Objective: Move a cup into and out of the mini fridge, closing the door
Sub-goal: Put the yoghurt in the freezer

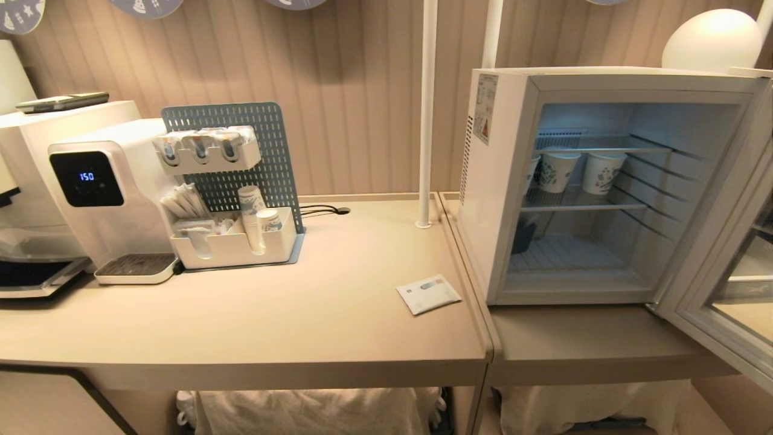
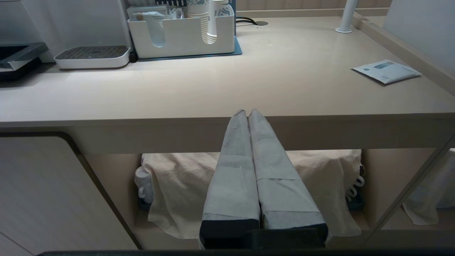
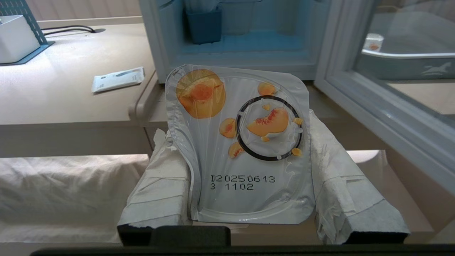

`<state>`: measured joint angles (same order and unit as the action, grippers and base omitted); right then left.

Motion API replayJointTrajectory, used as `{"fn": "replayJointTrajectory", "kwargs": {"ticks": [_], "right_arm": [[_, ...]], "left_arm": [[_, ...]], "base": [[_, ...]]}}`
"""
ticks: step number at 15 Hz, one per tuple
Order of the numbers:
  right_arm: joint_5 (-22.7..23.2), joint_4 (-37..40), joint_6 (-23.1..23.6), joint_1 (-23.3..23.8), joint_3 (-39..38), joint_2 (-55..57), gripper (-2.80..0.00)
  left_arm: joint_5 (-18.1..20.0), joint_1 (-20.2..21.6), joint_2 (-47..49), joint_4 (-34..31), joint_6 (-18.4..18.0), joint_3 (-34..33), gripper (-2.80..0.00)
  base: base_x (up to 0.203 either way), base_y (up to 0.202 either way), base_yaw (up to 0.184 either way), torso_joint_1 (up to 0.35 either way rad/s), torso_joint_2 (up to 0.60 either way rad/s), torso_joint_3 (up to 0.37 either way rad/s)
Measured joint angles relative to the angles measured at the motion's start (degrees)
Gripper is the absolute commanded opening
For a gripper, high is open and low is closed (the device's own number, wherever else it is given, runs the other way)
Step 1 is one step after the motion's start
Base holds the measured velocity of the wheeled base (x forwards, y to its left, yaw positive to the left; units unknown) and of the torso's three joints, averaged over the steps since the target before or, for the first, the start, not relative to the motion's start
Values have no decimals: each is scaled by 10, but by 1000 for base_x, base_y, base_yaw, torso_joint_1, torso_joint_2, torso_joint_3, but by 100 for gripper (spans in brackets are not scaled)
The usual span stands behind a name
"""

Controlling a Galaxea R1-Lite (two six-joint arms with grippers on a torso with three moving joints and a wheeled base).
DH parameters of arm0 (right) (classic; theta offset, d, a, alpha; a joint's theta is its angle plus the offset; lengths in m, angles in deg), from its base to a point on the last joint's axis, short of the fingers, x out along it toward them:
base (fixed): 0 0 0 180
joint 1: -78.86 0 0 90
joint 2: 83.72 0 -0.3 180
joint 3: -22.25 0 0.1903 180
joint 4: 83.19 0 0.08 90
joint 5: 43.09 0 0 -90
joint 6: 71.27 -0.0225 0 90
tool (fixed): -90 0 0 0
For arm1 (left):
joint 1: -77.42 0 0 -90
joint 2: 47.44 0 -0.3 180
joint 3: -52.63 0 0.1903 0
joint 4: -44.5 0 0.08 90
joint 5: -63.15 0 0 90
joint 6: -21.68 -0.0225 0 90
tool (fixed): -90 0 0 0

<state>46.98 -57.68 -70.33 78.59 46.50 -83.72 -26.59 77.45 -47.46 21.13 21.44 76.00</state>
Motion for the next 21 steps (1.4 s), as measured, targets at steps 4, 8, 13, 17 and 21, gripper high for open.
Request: {"fn": "replayJointTrajectory", "kwargs": {"ticks": [4,8,13,17,21], "right_arm": [[-1,0,0,-1,0,0,-280],[0,1,0,0,0,0,-280],[-1,2,0,0,0,1,-280],[0,-1,-1,0,0,0,-280],[-7,21,-29,0,41,11,-280]], "left_arm": [[0,1,0,0,0,0,-280],[0,0,0,0,-1,0,-280],[0,0,0,0,-1,0,-280],[0,0,0,0,0,0,-280],[0,0,0,0,0,0,-280]], "base": [[0,-151,-2,6,3,3],[27,-1,-2,0,-3,1],[186,0,1,4,4,1],[73,0,1,3,3,-1],[0,0,0,0,0,0]]}}
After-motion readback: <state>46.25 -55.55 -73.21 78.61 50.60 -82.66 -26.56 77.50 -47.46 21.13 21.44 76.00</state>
